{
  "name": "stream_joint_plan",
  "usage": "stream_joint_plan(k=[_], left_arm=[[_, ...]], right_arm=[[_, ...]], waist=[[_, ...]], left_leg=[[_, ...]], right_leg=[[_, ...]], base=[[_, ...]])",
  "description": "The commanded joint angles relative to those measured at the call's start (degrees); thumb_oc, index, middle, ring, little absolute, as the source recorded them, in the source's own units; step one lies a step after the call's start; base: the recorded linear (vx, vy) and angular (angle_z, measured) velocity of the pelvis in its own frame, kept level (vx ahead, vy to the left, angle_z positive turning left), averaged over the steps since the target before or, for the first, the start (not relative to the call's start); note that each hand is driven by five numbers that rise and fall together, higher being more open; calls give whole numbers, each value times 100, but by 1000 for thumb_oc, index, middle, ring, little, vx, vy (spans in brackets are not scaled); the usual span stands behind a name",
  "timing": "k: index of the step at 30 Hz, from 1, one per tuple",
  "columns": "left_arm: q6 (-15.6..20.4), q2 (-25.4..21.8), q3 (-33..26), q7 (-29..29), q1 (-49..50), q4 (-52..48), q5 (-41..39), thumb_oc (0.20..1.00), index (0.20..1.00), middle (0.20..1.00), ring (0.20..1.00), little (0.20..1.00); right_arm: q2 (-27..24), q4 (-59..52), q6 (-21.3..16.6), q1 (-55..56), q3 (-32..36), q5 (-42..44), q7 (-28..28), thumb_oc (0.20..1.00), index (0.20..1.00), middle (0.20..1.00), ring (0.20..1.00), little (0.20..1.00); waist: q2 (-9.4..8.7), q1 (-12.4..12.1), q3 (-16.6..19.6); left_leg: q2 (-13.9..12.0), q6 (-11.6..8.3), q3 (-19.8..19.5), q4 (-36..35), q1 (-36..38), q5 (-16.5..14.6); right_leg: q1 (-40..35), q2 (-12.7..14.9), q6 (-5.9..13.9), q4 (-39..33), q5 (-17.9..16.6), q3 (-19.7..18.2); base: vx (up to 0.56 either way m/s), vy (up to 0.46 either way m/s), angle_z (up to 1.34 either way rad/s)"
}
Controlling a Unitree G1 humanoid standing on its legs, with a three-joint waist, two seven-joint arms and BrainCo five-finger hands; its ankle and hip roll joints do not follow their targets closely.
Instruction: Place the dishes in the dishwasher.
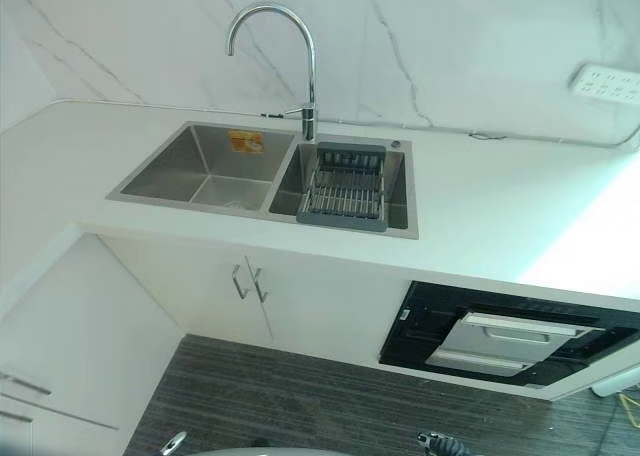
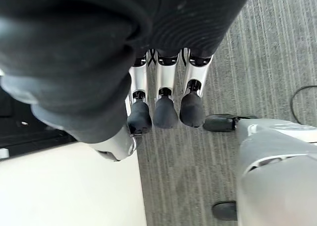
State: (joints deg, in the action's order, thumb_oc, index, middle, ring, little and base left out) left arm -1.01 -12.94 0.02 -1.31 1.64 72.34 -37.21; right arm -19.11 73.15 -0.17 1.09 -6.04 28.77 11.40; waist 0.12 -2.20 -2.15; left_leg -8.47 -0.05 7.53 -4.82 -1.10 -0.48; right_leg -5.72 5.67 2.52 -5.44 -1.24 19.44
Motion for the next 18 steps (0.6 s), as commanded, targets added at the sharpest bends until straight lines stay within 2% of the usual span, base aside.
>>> stream_joint_plan(k=[1,2,10,11,13,18], left_arm=[[-28,-249,-124,-179,-344,174,200,1000,1000,1000,1000,1000],[-98,-221,-128,-233,-289,268,185,1000,1000,1000,1000,1000],[62,-204,64,-634,-285,417,411,1000,1000,1000,1000,1000],[353,-96,36,-684,-323,647,545,1000,1000,1000,1000,1000],[225,-239,-10,-762,-450,712,423,1000,1000,1000,1000,1000],[204,-305,25,-892,-365,647,406,1000,1000,1000,1000,1000]], right_arm=[[4,74,30,-529,215,147,61,658,658,658,658,658],[6,109,85,-527,220,90,101,1000,1000,1000,1000,1000],[197,432,279,-370,262,-2,92,1000,1000,1000,1000,1000],[279,585,217,-360,303,-57,150,1000,1000,1000,1000,1000],[244,620,259,-243,318,-265,214,1000,1000,1000,1000,1000],[221,491,400,-187,301,-326,156,1000,1000,1000,1000,1000]], waist=[[-102,-42,-413],[-96,-30,-371],[-99,115,-155],[-158,152,-132],[-147,295,-115],[-117,369,-62]], left_leg=[[164,-550,160,-18,488,404],[186,-521,159,-18,520,345],[298,-402,269,-18,783,103],[311,-370,321,-18,815,42],[299,-346,432,-18,894,-5],[284,-325,504,-18,951,-57]], right_leg=[[14,314,456,44,-281,-273],[-21,317,466,44,-281,-271],[-156,334,513,44,-259,-421],[-142,343,531,44,-271,-468],[-153,321,533,44,-272,-577],[-135,303,546,44,-260,-709]], base=[[-21,55,95],[5,46,57],[39,46,13],[43,3,-24],[43,15,-23],[13,9,-16]])
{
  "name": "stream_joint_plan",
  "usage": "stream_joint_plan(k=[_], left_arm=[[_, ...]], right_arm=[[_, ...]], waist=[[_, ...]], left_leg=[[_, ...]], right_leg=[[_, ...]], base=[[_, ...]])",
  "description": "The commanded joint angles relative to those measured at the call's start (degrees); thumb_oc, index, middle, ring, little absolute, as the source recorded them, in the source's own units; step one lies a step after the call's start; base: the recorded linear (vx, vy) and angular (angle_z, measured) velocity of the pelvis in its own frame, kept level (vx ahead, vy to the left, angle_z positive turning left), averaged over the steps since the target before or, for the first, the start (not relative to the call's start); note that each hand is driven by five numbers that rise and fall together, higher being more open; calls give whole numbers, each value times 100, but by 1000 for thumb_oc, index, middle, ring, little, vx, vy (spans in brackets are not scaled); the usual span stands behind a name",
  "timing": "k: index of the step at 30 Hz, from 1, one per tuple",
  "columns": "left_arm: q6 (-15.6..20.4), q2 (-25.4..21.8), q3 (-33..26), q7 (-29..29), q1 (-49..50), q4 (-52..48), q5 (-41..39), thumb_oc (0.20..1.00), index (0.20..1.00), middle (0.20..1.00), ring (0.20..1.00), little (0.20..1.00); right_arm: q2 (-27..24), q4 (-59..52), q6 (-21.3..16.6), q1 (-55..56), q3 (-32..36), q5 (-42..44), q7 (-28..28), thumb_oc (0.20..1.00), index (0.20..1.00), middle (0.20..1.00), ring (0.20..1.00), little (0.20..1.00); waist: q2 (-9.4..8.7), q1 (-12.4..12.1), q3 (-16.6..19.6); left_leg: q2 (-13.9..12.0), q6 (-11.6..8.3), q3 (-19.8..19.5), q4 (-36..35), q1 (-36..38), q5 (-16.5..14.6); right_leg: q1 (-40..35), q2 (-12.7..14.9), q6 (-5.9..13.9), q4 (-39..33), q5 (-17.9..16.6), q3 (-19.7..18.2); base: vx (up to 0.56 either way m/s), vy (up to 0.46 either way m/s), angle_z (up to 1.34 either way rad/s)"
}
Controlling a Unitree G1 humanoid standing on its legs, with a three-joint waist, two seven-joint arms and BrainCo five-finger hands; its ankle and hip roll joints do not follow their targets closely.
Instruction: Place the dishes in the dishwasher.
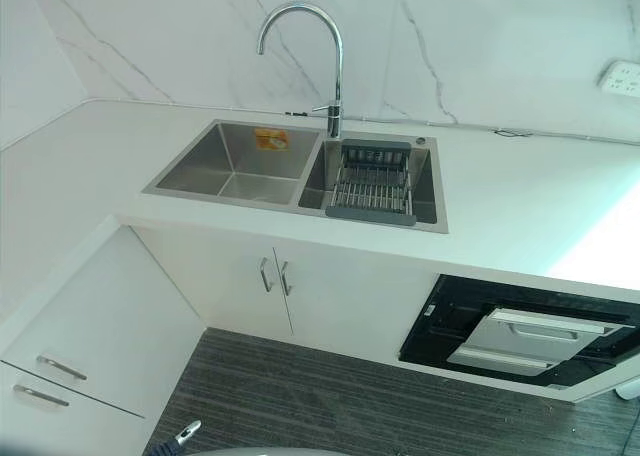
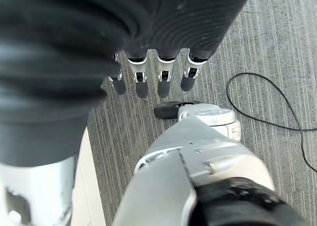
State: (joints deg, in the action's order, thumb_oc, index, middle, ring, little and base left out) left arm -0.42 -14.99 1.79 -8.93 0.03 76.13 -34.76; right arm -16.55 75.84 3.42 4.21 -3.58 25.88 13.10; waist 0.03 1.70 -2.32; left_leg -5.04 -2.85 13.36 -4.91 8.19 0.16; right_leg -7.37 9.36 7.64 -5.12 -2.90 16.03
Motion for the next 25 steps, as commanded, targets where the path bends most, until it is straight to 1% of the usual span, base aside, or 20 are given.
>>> stream_joint_plan(k=[1,4,9,25], left_arm=[[157,-104,-158,-146,-181,264,174,1000,1000,1000,1000,1000],[192,-91,-135,-156,-158,238,141,1000,1000,1000,1000,1000],[190,-48,-120,-58,-161,198,244,1000,1000,1000,1000,1000],[210,-36,-63,74,-141,129,305,1000,1000,1000,1000,1000]], right_arm=[[-39,220,43,-498,60,-52,-14,1000,1000,1000,1000,1000],[-62,208,65,-569,27,-53,-28,1000,1000,1000,1000,1000],[-29,168,98,-632,-45,-72,-75,1000,1000,1000,1000,1000],[19,212,129,-611,-142,-84,-115,1000,1000,1000,1000,1000]], waist=[[-108,-18,-38],[-108,-32,-61],[-128,-90,-71],[-102,-124,-58]], left_leg=[[-59,-44,-80,-9,23,-124],[-79,-46,-87,-9,13,-111],[-88,-46,-106,-9,18,-104],[-85,-57,-142,-9,32,-101]], right_leg=[[38,-76,31,12,-94,-388],[64,-105,13,12,-98,-435],[42,-114,4,12,-91,-395],[6,-106,16,12,-75,-322]], base=[[0,0,0],[-30,-6,-10],[-14,-4,-6],[0,0,0]])
